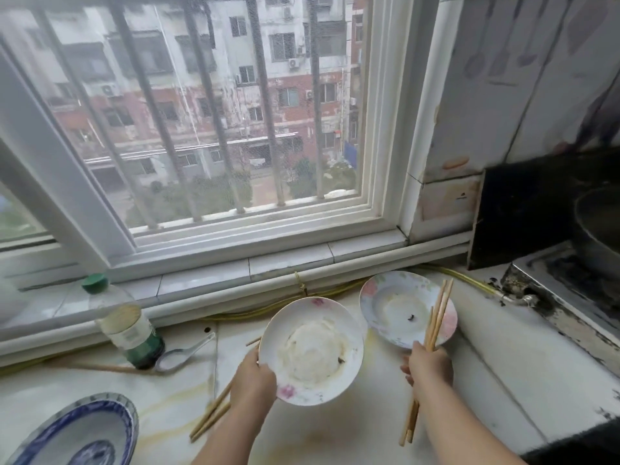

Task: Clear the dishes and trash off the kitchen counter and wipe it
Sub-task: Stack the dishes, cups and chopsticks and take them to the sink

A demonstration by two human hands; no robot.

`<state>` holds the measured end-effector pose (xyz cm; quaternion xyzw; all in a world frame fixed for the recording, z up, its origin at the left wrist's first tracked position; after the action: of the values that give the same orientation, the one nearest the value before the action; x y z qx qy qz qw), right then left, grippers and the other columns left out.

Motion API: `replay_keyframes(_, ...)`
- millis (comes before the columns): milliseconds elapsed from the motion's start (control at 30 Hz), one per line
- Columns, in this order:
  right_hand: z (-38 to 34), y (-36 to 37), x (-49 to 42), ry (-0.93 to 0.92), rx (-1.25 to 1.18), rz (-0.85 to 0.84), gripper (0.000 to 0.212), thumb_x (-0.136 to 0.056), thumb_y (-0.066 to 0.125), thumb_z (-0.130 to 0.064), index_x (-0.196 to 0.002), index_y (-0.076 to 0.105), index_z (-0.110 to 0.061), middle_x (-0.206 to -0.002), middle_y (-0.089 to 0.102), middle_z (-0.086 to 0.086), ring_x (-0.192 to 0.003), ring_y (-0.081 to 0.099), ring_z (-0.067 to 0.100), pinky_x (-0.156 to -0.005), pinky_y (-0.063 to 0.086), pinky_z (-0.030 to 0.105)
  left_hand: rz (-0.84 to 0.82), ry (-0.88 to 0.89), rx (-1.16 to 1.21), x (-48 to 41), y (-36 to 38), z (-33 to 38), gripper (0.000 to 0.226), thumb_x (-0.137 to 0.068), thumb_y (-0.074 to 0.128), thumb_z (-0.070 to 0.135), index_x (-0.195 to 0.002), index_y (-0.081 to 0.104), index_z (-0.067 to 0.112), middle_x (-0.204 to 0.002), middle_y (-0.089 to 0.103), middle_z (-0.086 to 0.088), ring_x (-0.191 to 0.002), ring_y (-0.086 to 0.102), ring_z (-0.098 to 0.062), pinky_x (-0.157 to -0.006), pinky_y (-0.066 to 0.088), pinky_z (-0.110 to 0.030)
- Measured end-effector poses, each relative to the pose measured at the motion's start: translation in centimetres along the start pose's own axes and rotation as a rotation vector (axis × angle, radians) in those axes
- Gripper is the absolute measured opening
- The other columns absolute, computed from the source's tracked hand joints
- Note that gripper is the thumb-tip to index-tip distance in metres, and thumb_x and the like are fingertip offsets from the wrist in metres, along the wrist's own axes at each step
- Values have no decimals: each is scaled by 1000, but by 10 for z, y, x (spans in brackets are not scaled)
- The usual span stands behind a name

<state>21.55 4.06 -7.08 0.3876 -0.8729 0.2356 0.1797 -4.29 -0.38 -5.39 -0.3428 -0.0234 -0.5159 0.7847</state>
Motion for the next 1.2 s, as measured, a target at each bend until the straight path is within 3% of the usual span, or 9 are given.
replay_keyframes(67, -2, 2, -2, 32, -55, -10, 24, -96, 49, -16, -113, 52, 0, -84, 66, 21, -49, 54, 22, -45, 40, 25, 24, -32, 12, 3, -2, -6, 43, -85, 33, 7, -120, 54, 20, -103, 62, -5, -93, 61, -30, -82, 57, -47)
replay_keyframes(233, -7, 2, -4, 129, -166, -9, 33, -90, 43, 1, -122, 50, 6, -62, 52, 13, -48, 43, 20, -45, 34, 22, 59, -70, 37, 14, -9, -13, 35, -87, 33, 6, -112, 55, 18, -94, 62, -5, -84, 64, -28, -77, 58, -48)
replay_keyframes(333, -7, -4, -1, 180, -183, -3, 45, -85, 41, 6, -129, 46, 3, -66, 50, 12, -47, 37, 18, -38, 30, 18, 71, -70, 58, 17, -14, -13, 32, -88, 34, 4, -108, 55, 17, -90, 62, -4, -83, 64, -28, -74, 59, -47)
replay_keyframes(433, 3, -14, 11, 165, -189, 21, 42, -84, 40, 7, -125, 47, 5, -68, 50, 15, -48, 37, 19, -45, 30, 22, 58, -54, 75, 18, -16, -12, 34, -87, 33, 3, -109, 56, 15, -91, 62, -5, -83, 65, -29, -74, 59, -49)
replay_keyframes(600, 27, -31, 41, 67, -89, 8, 26, -85, 42, 2, -106, 54, 11, -61, 50, 13, -47, 41, 21, -46, 32, 24, -2, -11, 98, 28, -13, -5, 38, -87, 32, 1, -115, 52, 17, -92, 60, -5, -85, 64, -32, -77, 58, -49)
replay_keyframes(833, 68, -65, 95, -17, 113, -122, 12, -90, 47, -8, -99, 53, -5, -67, 51, 14, -54, 46, 24, -49, 37, 26, -155, 81, -13, 61, -13, -25, 33, -85, 35, 11, -108, 56, 23, -94, 65, -2, -85, 66, -28, -79, 58, -46)
replay_keyframes(1000, 88, -74, 125, 0, 172, -280, 11, -93, 43, -8, -94, 54, -5, -63, 42, 10, -48, 38, 18, -46, 32, 25, -203, 102, -97, 79, -25, -44, 31, -86, 32, 10, -106, 53, 21, -95, 62, -2, -86, 64, -26, -80, 58, -45)
replay_keyframes(1200, 101, -55, 159, -10, 211, -433, 27, -96, 47, -30, -93, 63, -8, -58, 47, 6, -45, 38, 14, -43, 32, 21, -170, 77, -200, 89, -57, -70, 27, -87, 33, 7, -102, 54, 16, -94, 63, -6, -87, 63, -27, -81, 57, -41)
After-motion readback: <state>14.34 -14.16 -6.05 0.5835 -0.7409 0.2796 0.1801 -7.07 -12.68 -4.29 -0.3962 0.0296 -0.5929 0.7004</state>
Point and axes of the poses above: each hand's wrist, its own x-axis away from the middle knuckle, its own y-axis out of the palm, z = x × y, the point moved 1 cm from there along -x, towards the middle knuckle
